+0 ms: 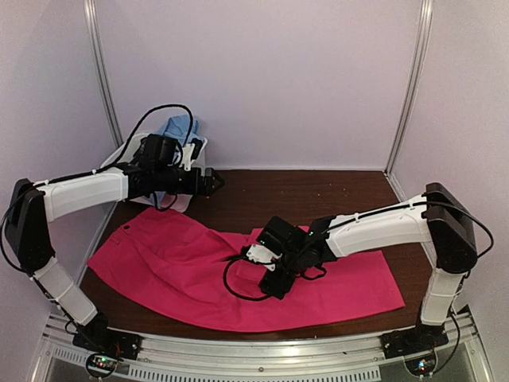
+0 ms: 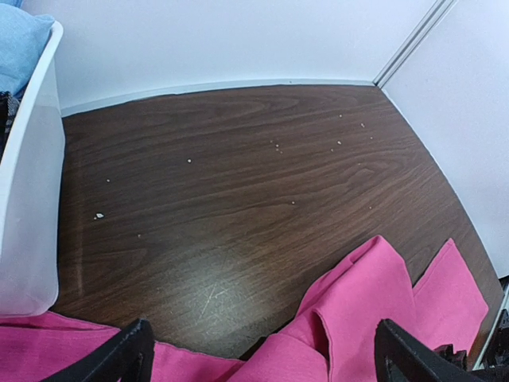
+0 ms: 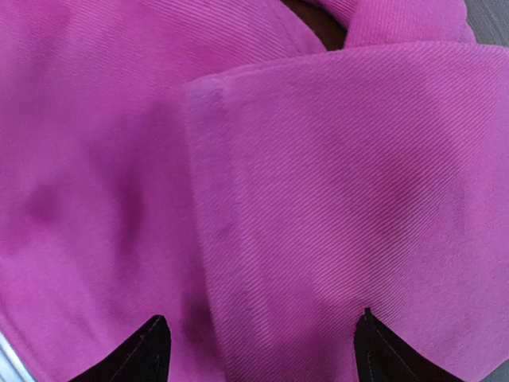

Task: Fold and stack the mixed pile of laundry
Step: Flatten out the crumpled trousers at the center of the board.

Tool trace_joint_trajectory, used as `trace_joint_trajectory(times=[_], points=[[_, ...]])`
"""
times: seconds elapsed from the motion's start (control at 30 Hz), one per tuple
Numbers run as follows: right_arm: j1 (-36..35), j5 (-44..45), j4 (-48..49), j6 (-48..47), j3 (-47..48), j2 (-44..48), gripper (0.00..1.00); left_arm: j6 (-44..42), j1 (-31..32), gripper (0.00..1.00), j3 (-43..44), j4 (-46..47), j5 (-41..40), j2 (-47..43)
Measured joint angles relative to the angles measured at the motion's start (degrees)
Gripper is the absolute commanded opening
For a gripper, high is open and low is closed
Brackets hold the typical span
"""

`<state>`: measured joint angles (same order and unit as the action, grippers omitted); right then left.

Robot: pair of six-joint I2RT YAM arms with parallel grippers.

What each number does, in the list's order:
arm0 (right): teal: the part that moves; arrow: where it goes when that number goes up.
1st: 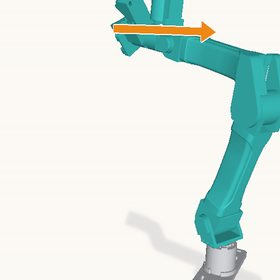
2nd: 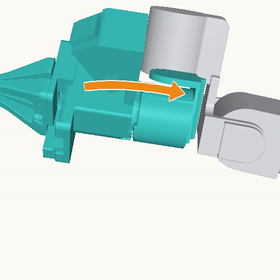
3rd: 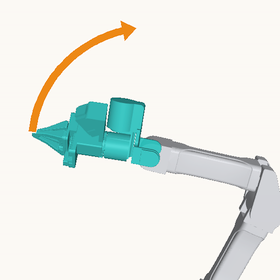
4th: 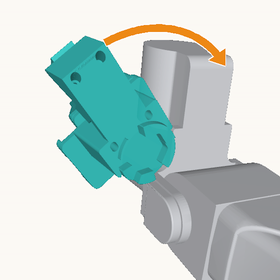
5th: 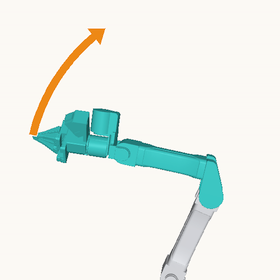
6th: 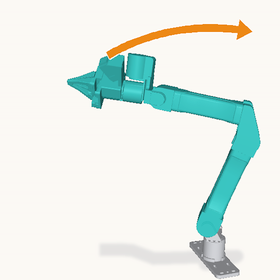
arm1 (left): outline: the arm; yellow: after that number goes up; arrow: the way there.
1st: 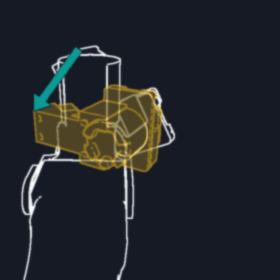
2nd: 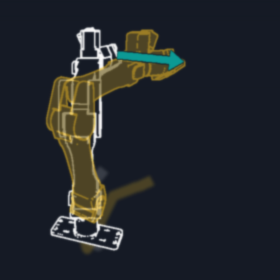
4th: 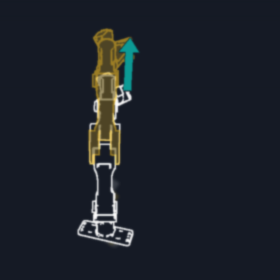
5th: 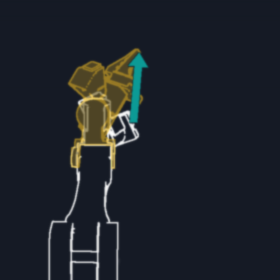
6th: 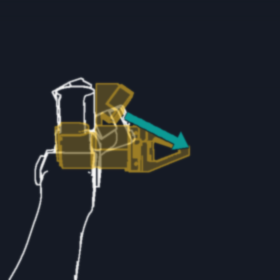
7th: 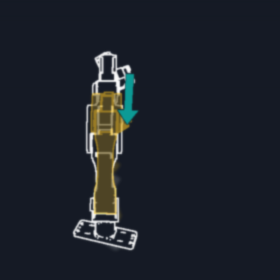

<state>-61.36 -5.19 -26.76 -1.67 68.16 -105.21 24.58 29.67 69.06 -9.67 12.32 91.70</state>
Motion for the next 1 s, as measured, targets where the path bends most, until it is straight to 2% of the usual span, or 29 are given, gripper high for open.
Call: trace_joint_trajectory(times=[0.1,0.17,0.2,0.27,0.3,0.5,0.63,0.77,0.87,1.0], points=[[-0.02,5.53,-1.51,-0.74,2.71,-3.39,0.72,-0.02,0.00,0.98,-0.07,-0.09,-0.26,-0.09],[-0.02,9.16,-2.60,-1.09,3.74,-4.46,0.63,-0.04,0.00,0.97,-0.07,-0.24,-0.63,-0.11],[-0.02,10.69,-3.08,-1.33,4.04,-4.66,0.54,-0.07,0.00,0.98,-0.07,-0.33,-0.81,-0.11],[-0.02,14.49,-4.37,-1.27,4.90,-4.92,0.05,-0.26,0.00,0.98,-0.07,-0.66,-1.14,-0.11],[-0.02,16.20,-4.79,-1.27,5.22,-4.94,0.00,-0.33,0.00,0.98,-0.07,-0.76,-1.27,-0.11],[0.50,21.46,-5.57,0.07,5.86,-2.86,0.00,-1.97,0.00,0.98,-0.07,-1.09,-2.10,-0.13],[5.95,16.22,-4.39,3.89,5.60,7.58,0.00,-4.31,0.00,0.98,-0.09,-0.92,-2.12,-0.31],[22.45,5.35,3.15,11.52,2.93,24.39,0.00,-7.78,0.11,0.98,-1.07,0.66,-2.25,-0.55],[39.30,-0.96,8.68,19.93,-1.38,35.36,0.00,-11.17,0.85,0.98,-2.12,1.51,-3.15,-0.61],[52.81,-6.78,10.84,29.81,-8.04,40.52,0.00,-16.61,3.48,0.98,-2.29,2.34,-4.63,-0.04]])
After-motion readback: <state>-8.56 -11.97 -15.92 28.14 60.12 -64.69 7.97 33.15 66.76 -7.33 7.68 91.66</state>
